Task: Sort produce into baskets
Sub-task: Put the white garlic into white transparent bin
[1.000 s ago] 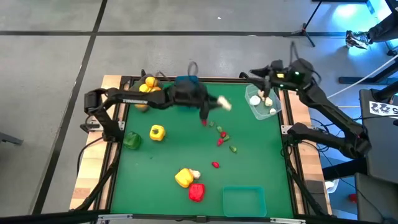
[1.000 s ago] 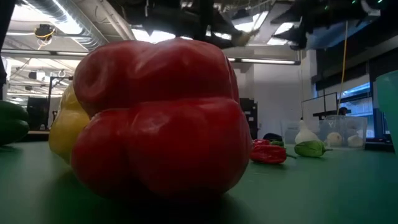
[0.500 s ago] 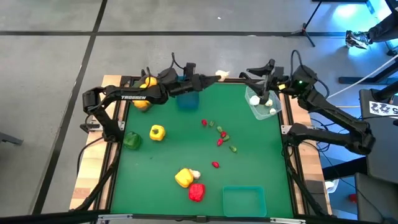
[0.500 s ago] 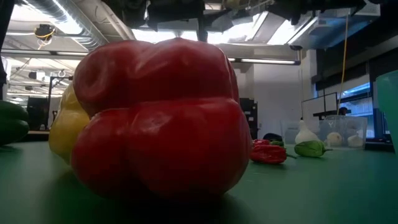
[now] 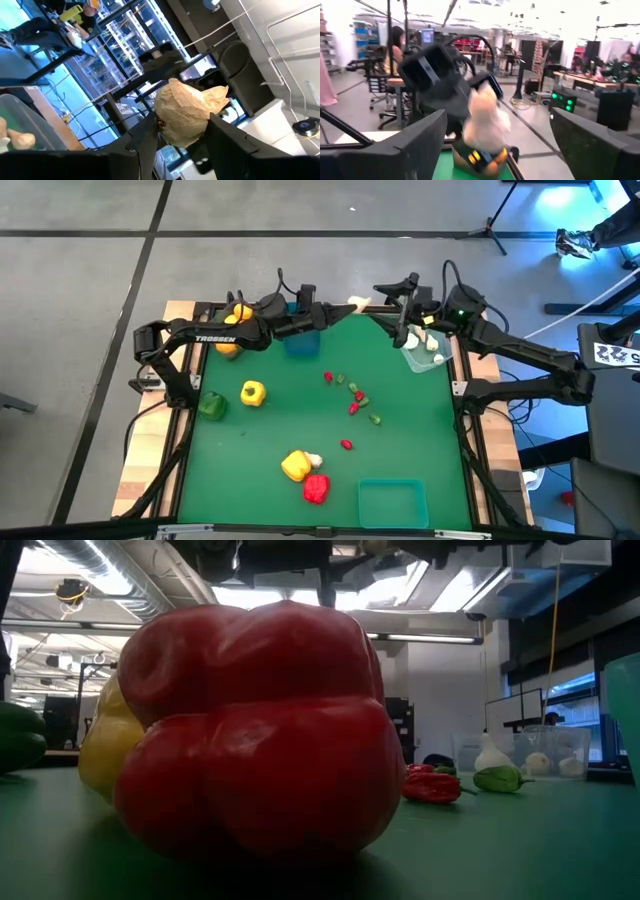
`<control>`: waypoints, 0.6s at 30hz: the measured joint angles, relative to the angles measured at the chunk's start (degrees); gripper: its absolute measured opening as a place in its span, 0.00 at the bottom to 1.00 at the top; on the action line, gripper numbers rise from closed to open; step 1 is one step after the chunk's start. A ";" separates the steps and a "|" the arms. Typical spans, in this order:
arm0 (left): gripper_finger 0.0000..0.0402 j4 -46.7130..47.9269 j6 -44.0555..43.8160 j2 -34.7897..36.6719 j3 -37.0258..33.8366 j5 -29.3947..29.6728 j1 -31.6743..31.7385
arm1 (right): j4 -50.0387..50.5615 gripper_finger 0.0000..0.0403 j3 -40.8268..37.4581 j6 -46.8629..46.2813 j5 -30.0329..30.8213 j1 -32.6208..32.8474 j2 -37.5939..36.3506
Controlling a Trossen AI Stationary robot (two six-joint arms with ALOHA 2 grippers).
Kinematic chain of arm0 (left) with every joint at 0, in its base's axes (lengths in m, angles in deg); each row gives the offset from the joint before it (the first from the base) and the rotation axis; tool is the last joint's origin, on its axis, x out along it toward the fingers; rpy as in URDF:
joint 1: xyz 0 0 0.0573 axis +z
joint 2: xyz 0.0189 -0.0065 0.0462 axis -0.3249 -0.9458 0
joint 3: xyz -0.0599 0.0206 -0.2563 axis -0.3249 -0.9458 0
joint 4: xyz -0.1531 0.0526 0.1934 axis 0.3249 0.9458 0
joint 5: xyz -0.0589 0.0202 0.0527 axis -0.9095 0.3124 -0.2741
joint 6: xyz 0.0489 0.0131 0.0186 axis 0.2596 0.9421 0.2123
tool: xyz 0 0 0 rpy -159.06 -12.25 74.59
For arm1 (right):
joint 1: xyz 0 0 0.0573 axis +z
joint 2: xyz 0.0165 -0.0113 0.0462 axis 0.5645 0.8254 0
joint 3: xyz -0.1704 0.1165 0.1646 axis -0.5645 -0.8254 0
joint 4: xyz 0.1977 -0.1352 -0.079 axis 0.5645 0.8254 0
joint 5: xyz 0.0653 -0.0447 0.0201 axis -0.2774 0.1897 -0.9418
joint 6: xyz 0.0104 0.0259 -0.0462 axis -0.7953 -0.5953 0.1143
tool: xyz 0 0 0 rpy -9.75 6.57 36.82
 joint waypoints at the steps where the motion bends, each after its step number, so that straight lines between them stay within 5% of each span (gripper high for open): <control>1: 0.37 0.03 0.28 0.00 -0.02 0.04 0.00 | 0.26 0.86 1.06 0.00 -0.40 0.25 0.72; 18: 0.37 0.03 2.82 0.00 -0.04 0.07 0.08 | 5.92 0.66 7.07 0.00 -2.76 0.20 5.55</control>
